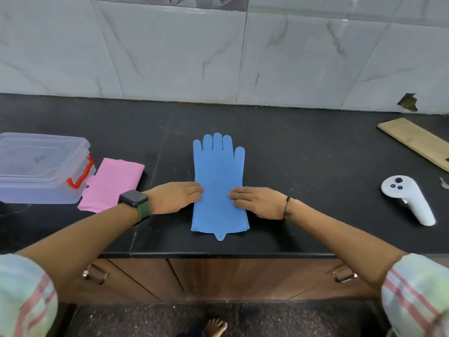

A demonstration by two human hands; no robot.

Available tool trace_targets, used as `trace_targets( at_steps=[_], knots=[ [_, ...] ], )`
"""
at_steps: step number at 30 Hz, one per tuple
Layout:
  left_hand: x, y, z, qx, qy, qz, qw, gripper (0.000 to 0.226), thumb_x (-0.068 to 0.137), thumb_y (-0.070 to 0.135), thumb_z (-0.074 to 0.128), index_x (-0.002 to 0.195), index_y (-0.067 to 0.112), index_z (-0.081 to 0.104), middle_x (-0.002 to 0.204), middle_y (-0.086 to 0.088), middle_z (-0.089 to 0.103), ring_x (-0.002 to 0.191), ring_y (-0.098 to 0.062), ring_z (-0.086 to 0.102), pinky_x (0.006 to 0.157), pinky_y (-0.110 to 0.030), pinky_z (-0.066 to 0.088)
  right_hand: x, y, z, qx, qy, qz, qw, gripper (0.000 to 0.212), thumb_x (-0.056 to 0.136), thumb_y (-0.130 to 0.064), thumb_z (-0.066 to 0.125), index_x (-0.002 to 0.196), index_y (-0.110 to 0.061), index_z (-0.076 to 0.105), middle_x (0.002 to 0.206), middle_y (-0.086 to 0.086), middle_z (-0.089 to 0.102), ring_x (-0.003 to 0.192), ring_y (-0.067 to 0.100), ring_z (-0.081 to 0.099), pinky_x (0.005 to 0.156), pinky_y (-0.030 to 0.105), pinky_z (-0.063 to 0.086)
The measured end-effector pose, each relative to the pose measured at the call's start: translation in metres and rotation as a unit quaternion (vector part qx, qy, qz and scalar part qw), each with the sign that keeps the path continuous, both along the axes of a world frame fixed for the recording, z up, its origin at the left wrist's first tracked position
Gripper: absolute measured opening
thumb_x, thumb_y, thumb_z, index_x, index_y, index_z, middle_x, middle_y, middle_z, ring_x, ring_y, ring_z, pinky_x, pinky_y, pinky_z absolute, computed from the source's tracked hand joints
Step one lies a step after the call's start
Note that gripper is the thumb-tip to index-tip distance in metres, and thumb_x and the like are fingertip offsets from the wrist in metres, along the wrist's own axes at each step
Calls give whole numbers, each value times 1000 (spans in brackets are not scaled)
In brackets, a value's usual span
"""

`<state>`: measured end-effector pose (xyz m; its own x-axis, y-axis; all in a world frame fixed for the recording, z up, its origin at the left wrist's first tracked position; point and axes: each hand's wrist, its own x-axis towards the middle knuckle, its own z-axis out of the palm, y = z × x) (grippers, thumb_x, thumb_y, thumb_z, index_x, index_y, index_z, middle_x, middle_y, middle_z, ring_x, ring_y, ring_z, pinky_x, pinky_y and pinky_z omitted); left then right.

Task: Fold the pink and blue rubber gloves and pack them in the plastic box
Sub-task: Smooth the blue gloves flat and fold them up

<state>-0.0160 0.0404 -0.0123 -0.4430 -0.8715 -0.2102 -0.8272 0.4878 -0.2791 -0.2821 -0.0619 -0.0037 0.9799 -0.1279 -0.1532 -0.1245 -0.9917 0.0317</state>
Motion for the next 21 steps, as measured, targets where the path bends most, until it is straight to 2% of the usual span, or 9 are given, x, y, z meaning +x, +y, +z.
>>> trace_targets(
  at_steps=[3,5,6,7,8,11,13,16,21],
  knots=[
    [-3,6,3,-12,-1,-19,1000,47,96,7,43,142,5,36,153,-14,32,143,-24,29,119,-29,19,-1,5,-4,41,-79,-27,996,31,93,0,46,122,2,57,142,15,47,136,32,39,112,39,33],
    [-8,9,6,-112,62,-75,989,41,78,10,72,117,0,63,125,-18,64,117,-27,61,102,-31,46,2,11,-9,119,-178,-116,970,26,91,0,49,113,1,63,129,14,60,123,31,54,105,39,43],
    [-10,10,6,-156,103,-79,979,33,72,13,78,102,2,71,108,-16,72,100,-26,70,90,-31,54,4,14,-11,171,-230,-180,941,25,90,0,49,110,-2,65,121,14,66,113,31,61,99,40,48],
    [-13,12,6,-175,184,-61,965,22,79,18,71,93,2,72,99,-14,74,91,-26,72,85,-32,55,7,16,-11,230,-277,-241,901,24,90,1,49,105,-3,66,110,15,70,100,31,66,91,39,51],
    [-17,14,6,-155,281,6,947,27,89,24,56,91,2,70,95,-14,73,88,-26,71,84,-35,53,10,19,-11,292,-316,-292,854,22,88,3,49,98,-5,67,98,13,72,88,30,67,83,36,53],
    [-28,11,5,-78,496,250,828,23,95,12,43,75,7,54,73,-7,58,64,-14,52,67,-34,42,28,20,-4,390,-392,-405,728,22,86,0,45,76,-14,59,70,-7,60,63,7,53,59,12,45],
    [-36,4,5,-91,555,349,750,22,93,5,41,71,6,46,65,-5,46,57,-11,36,58,-27,32,41,14,2,396,-404,-465,681,21,83,-1,43,66,-14,46,60,-3,42,54,9,35,49,20,32],
    [-41,-5,10,-90,592,428,677,22,88,3,40,68,9,45,67,-2,45,59,-12,34,53,-23,29,57,4,6,377,-380,-517,668,21,77,-1,42,61,-12,33,60,1,29,55,14,23,49,25,19],
    [-44,-14,15,-58,566,462,680,27,89,25,51,68,12,40,65,0,42,60,-15,37,55,-25,30,67,-3,1,286,-344,-545,709,43,82,-17,52,53,-19,21,51,-4,24,47,12,21,45,25,19]
  ],
)
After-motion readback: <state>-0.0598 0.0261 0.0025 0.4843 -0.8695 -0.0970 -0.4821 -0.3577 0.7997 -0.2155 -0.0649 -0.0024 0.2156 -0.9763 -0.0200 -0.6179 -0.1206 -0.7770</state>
